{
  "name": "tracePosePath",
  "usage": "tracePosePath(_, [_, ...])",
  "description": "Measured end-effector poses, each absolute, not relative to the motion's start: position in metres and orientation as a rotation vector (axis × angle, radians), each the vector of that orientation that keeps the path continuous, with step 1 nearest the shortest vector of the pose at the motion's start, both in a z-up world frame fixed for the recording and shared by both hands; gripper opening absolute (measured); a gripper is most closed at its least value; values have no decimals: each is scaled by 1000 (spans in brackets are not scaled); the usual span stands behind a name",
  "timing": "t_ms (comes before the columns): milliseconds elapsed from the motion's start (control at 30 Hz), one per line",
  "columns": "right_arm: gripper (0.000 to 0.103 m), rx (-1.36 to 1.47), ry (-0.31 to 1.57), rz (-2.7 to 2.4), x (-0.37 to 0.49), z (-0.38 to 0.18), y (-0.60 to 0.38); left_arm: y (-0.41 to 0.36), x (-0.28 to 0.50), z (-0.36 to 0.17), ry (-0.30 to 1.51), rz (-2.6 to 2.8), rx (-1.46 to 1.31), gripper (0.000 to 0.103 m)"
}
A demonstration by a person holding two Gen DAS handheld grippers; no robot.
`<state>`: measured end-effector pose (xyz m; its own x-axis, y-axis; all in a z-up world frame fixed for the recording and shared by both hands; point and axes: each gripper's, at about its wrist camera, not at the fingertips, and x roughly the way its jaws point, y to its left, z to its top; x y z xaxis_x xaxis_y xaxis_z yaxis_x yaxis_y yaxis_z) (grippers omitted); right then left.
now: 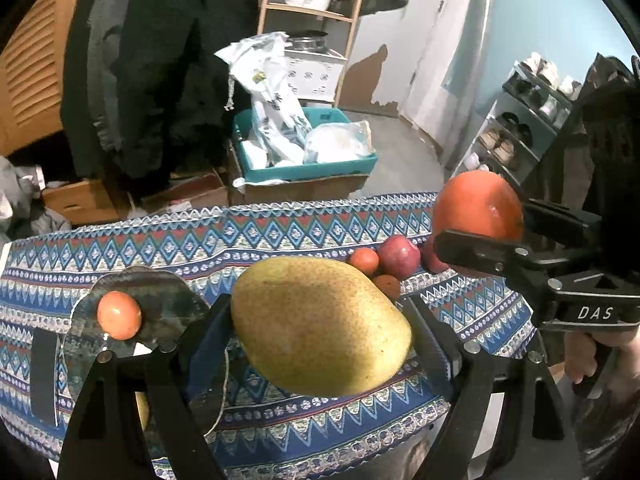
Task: Organize fruits
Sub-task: 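Carry the mango with the left tool while the right tool carries the large orange toward the glass bowl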
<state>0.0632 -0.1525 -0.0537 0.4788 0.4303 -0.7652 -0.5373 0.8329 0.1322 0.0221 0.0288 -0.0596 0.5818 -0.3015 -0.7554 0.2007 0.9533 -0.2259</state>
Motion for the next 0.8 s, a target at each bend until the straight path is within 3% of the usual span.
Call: tracePosePath(800, [69,-178,951,722,83,-69,-46,129,16,-80,918,-119,-251,86])
